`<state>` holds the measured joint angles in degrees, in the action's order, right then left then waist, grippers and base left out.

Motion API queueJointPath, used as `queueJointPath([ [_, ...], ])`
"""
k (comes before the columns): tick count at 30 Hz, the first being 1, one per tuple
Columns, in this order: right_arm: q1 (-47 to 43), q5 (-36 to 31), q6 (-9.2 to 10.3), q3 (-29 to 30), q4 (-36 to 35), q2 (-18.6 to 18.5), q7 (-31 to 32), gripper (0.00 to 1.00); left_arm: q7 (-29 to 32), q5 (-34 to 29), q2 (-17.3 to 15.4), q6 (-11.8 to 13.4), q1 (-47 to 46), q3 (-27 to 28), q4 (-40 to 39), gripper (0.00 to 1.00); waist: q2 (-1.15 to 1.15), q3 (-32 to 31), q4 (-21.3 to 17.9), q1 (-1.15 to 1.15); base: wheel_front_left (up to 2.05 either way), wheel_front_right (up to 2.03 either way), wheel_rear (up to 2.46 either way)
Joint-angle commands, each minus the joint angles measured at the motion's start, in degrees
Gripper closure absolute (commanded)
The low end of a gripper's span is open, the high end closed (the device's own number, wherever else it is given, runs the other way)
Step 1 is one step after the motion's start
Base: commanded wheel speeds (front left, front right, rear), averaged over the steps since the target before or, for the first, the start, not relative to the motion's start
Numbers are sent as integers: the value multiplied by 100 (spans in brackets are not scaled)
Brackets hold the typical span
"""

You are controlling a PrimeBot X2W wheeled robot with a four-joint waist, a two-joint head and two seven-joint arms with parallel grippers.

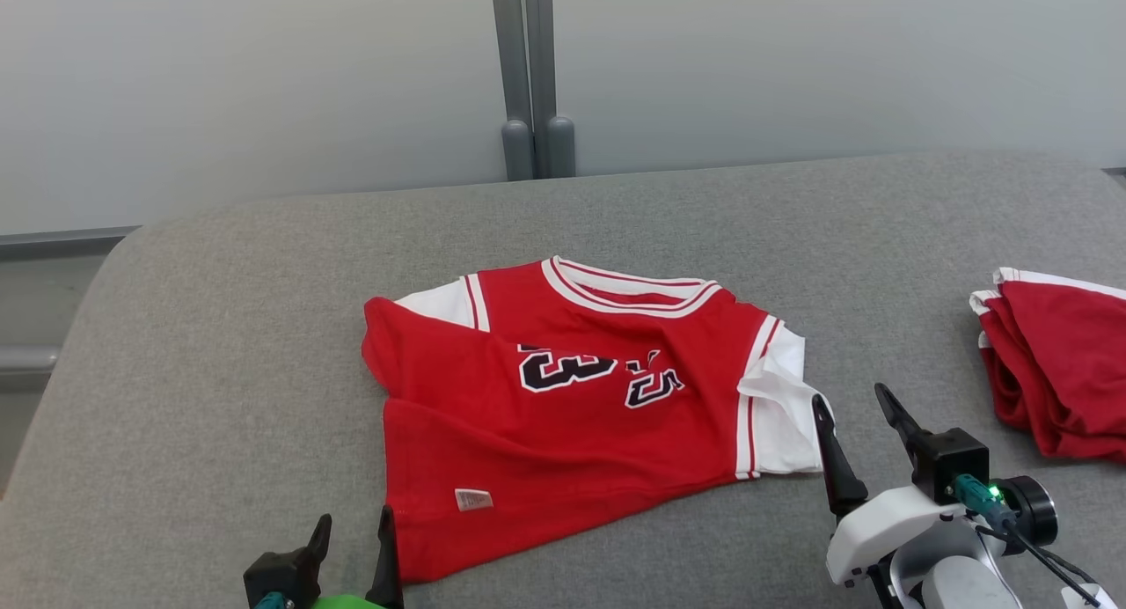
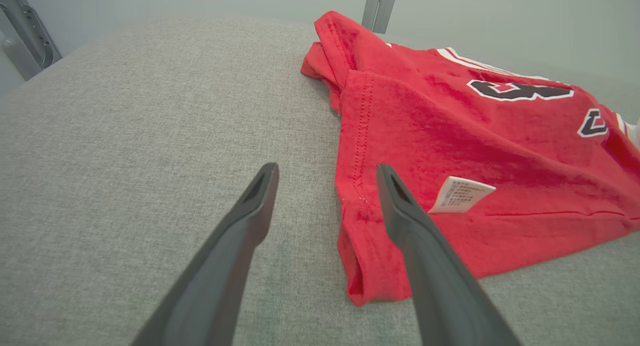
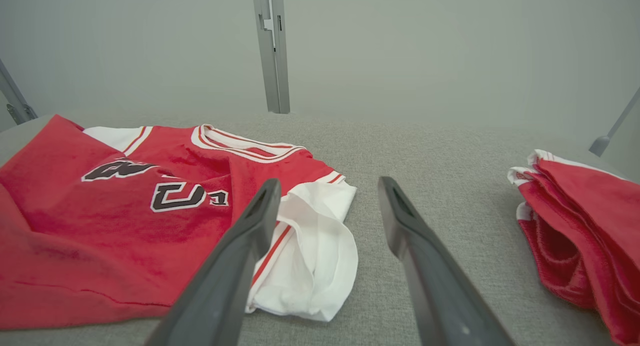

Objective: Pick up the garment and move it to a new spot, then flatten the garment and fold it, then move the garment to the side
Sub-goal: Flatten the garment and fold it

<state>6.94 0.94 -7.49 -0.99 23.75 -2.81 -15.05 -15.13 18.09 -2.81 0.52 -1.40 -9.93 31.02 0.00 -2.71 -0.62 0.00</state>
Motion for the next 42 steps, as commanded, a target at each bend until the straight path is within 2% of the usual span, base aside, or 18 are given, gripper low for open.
queueJointPath([
  [1,-84,-14,1,-8,12,-20,-17,0,1,40,-19,29,60,-34,31,0,0,-4,-11,0,0,0,0],
  [13,10,82,1,7,121,-19,-17,0,1,88,-19,95,-54,-73,0,0,0,91,-60,0,0,0,0],
  [23,174,65,1,-141,112,-18,-17,0,1,768,-19,-83,-244,-327,391,0,0,417,-117,0,0,0,0],
  [34,277,10,1,-168,143,-18,-17,0,1,989,-20,-255,-402,-369,355,0,0,589,-172,0,0,0,0],
  [35,289,16,1,-168,152,-17,-17,0,1,999,-20,-271,-398,-386,376,18,0,588,-172,0,0,0,0],
  [36,299,17,1,-166,156,-18,-17,0,1,1020,-20,-296,-397,-401,411,55,0,589,-171,0,0,0,0],
  [37,312,20,1,-159,159,-18,-17,0,1,1034,-20,-306,-414,-416,434,73,0,594,-166,0,0,0,0],
  [38,319,24,1,-154,158,-18,-17,0,0,1047,-20,-319,-432,-433,458,100,0,599,-160,0,0,0,0],
  [42,383,21,1,-126,158,-17,-17,0,1,1149,-20,-361,-493,-422,547,100,0,639,-109,0,0,0,0],
])
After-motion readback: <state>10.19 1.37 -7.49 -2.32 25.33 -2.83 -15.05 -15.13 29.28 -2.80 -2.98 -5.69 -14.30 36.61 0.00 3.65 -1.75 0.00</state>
